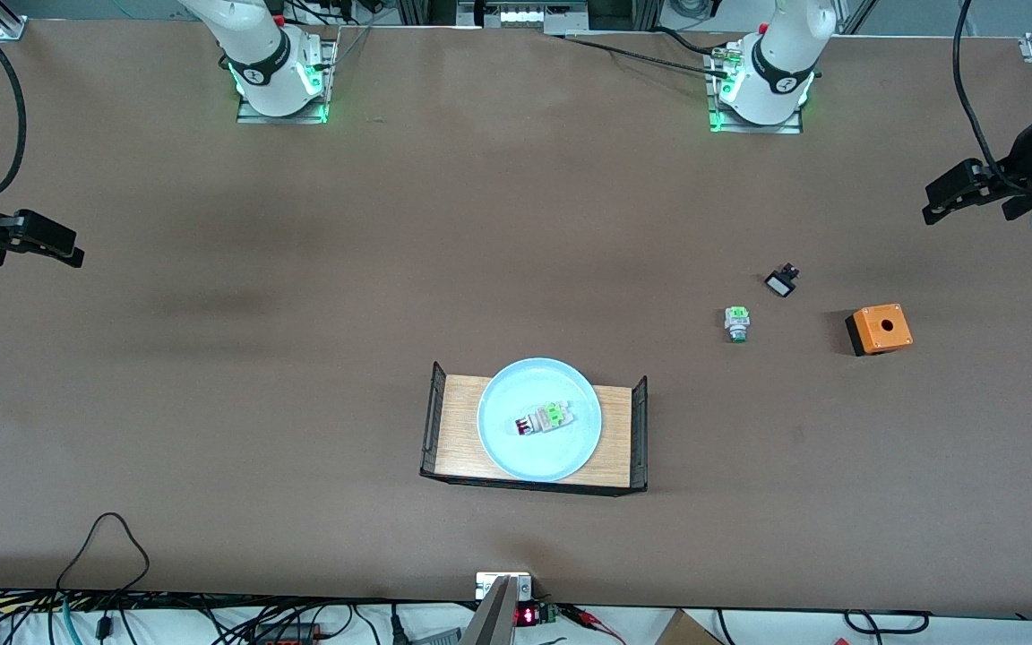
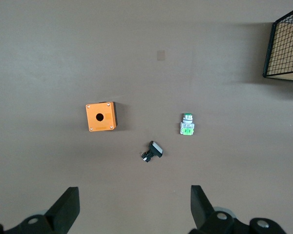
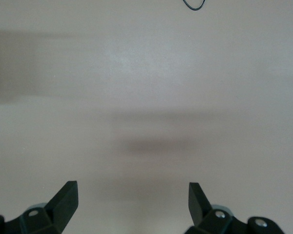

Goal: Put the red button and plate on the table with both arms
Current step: 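Move the left gripper toward the green-white button on the blue plate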

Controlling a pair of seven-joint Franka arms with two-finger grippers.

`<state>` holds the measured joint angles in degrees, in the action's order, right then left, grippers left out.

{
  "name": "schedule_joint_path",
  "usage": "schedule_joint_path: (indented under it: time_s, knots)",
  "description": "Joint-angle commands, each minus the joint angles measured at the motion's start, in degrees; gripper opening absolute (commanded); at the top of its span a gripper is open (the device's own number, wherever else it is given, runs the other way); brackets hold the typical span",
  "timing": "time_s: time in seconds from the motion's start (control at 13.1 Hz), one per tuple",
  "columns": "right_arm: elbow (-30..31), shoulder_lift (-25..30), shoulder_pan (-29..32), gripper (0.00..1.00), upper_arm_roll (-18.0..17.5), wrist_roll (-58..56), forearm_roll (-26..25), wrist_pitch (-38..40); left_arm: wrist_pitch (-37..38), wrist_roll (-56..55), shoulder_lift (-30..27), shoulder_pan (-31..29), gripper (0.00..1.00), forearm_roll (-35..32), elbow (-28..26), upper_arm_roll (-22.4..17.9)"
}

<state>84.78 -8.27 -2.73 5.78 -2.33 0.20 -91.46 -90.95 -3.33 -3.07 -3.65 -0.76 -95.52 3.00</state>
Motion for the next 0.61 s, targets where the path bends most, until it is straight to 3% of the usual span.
schedule_joint_path:
  time_s: [0.0,0.54]
  knots:
    - [1.09,1.24,-0.26,1.00,-0.15,0.75,-1.07,-0.56,1.83,0.61,0.96,0.31,1.00,0.59,1.74,-0.10]
    - [1.09,1.15,-0.26,1.00,-0.24,0.75,-1.16,-0.74,2.71,-0.18,2.62,1.19,1.00,2.35,0.51,0.25]
